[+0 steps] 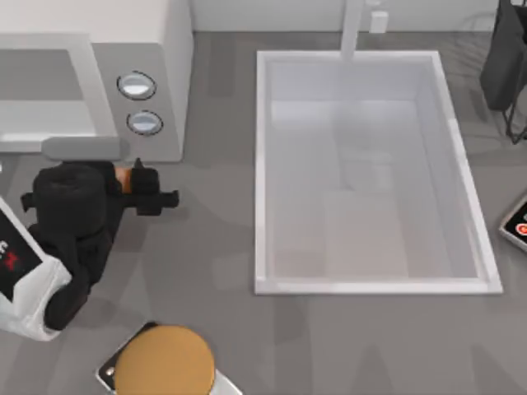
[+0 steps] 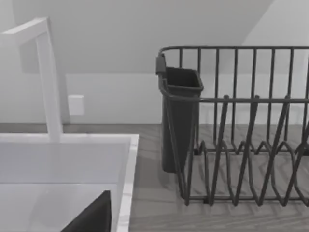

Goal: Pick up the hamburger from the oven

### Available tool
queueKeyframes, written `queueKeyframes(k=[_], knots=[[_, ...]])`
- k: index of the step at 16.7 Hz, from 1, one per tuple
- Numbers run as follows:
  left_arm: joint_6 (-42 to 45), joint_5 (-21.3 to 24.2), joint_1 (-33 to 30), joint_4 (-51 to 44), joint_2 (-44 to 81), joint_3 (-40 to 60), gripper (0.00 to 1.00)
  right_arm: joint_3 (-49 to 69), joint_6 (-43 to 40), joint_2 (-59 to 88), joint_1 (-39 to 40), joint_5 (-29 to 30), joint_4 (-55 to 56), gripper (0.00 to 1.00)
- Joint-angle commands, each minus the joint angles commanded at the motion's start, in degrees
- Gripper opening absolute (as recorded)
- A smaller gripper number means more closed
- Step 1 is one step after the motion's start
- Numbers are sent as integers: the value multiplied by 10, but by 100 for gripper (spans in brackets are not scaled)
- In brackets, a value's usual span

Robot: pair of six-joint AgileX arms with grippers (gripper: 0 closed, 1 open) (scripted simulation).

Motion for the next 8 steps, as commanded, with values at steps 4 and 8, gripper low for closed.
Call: queueKeyframes(k=[4,8], knots=[[0,1,3,16,13,-6,0,0,0,0,0,0,0,100],[0,1,3,16,13,-6,15,0,0,0,0,0,0,100]])
